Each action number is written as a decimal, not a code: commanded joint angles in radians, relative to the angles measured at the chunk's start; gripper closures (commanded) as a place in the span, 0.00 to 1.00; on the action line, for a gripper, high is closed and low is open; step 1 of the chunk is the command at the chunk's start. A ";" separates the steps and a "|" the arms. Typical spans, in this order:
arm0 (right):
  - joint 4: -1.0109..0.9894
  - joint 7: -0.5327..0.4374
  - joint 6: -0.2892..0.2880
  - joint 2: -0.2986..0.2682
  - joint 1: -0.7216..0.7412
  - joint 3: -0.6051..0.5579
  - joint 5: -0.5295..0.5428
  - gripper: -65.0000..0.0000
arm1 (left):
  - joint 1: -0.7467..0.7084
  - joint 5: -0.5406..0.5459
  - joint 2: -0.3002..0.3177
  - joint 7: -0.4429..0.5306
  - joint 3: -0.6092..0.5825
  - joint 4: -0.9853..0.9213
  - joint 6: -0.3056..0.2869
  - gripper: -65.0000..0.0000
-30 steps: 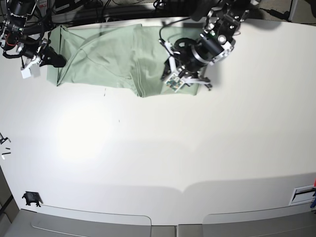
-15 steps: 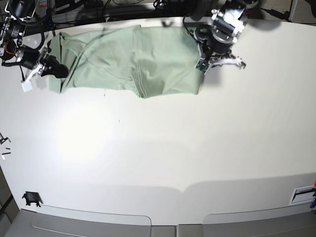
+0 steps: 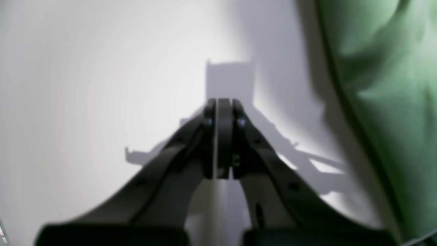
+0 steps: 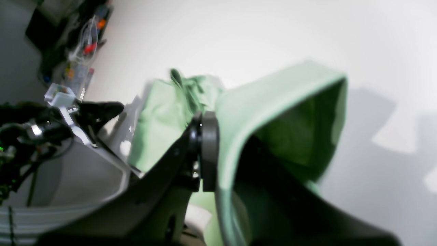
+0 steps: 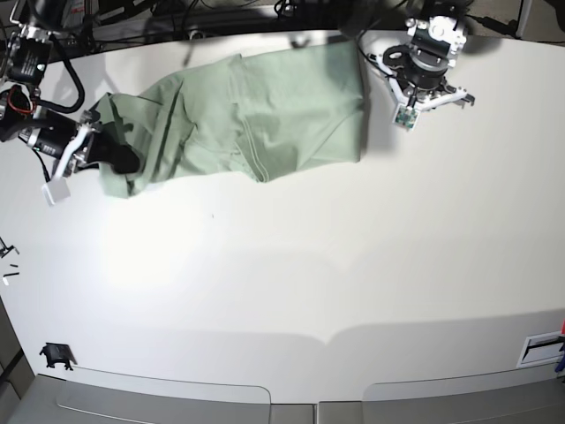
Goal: Fold the T-shirt properly
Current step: 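Fold the grasped end over toward the left gripper with the right gripper, then release the shirt and lift both grippers away from the folded bundle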
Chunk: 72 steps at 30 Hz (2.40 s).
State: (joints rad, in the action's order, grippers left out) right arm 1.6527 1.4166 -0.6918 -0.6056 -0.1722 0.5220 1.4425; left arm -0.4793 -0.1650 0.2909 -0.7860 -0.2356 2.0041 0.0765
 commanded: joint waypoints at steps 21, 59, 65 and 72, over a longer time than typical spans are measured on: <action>0.219 -0.020 -0.006 0.342 0.009 -0.339 0.041 1.00 | 0.000 -0.006 0.000 0.025 0.000 0.018 0.006 1.00; 0.219 -0.409 0.072 0.676 0.010 -0.873 -0.821 0.55 | -0.016 -0.288 0.019 -0.074 0.001 0.236 0.074 1.00; 0.227 -0.353 0.037 0.678 0.046 -0.872 -0.778 0.49 | -0.058 -0.339 0.028 -0.075 0.001 0.269 0.112 1.00; 0.306 -0.296 0.037 0.675 0.094 -0.758 -0.841 0.49 | -0.092 -0.275 0.027 -0.077 0.001 0.304 0.118 1.00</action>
State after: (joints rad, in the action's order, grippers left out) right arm 1.9381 1.1465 -0.6506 0.0662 -0.0914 -0.2344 0.5865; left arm -0.5682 -0.4232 0.3157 -0.8879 -0.2352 2.2852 0.1833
